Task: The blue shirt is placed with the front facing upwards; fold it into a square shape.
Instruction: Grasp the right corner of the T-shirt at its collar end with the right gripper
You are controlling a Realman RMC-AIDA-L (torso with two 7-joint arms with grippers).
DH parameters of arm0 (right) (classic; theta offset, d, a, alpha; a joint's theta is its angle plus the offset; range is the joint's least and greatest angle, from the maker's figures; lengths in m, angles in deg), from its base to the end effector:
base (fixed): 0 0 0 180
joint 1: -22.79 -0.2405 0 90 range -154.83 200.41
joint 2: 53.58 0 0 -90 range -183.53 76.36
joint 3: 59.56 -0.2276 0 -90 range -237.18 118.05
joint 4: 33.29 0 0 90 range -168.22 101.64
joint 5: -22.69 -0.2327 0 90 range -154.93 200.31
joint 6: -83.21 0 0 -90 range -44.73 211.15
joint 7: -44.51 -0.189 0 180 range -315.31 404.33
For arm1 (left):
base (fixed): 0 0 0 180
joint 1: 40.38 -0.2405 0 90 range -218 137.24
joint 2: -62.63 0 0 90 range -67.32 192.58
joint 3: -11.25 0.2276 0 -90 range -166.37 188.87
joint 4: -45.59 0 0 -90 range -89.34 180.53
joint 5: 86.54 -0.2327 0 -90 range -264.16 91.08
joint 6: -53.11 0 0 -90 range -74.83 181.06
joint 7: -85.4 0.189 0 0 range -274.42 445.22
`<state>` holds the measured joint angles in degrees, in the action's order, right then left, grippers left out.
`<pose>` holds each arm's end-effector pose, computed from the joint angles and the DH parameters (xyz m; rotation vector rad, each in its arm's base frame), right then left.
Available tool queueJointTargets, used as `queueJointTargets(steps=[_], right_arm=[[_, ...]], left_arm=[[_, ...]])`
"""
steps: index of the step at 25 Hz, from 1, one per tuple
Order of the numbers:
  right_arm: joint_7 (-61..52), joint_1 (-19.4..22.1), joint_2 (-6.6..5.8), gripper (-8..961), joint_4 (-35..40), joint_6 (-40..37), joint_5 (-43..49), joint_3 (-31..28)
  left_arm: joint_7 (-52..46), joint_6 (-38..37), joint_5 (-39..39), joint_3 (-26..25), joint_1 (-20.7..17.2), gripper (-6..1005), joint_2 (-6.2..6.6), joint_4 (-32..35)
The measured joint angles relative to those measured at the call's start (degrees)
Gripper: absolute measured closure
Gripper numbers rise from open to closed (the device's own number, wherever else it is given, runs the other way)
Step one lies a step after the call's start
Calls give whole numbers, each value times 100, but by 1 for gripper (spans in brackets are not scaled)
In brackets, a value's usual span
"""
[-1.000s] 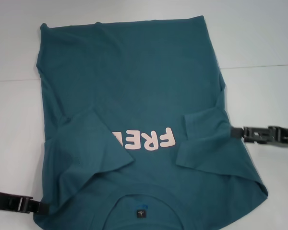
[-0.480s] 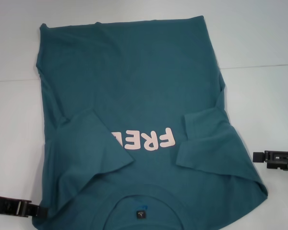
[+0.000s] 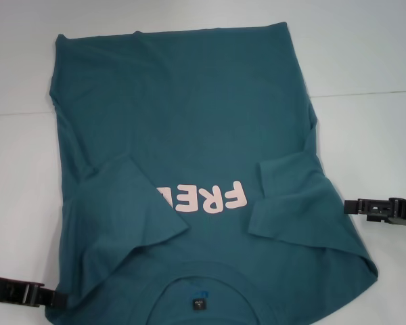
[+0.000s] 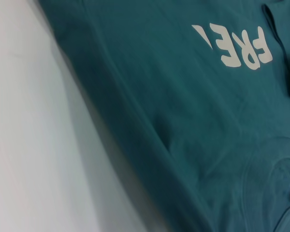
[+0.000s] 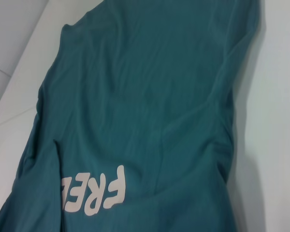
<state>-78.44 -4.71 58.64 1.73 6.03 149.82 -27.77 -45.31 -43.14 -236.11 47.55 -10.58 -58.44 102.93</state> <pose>0.3432 0.3589 0.0259 -2.0846 1.7076 0.5118 -0.2984 0.3214 0.0083 -2.4132 -1.6815 0.0123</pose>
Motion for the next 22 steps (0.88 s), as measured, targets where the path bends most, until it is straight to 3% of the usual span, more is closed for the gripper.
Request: queueJointTargets(steps=[16,22], right_arm=[[123,-151,280,73,-23,662,14,228],[177,-175,323,72,-32,715,14,308]], left_arm=[[2,32,8,-1,-10,971,5,24],[2,41,8,-1,-14,971,4,24]])
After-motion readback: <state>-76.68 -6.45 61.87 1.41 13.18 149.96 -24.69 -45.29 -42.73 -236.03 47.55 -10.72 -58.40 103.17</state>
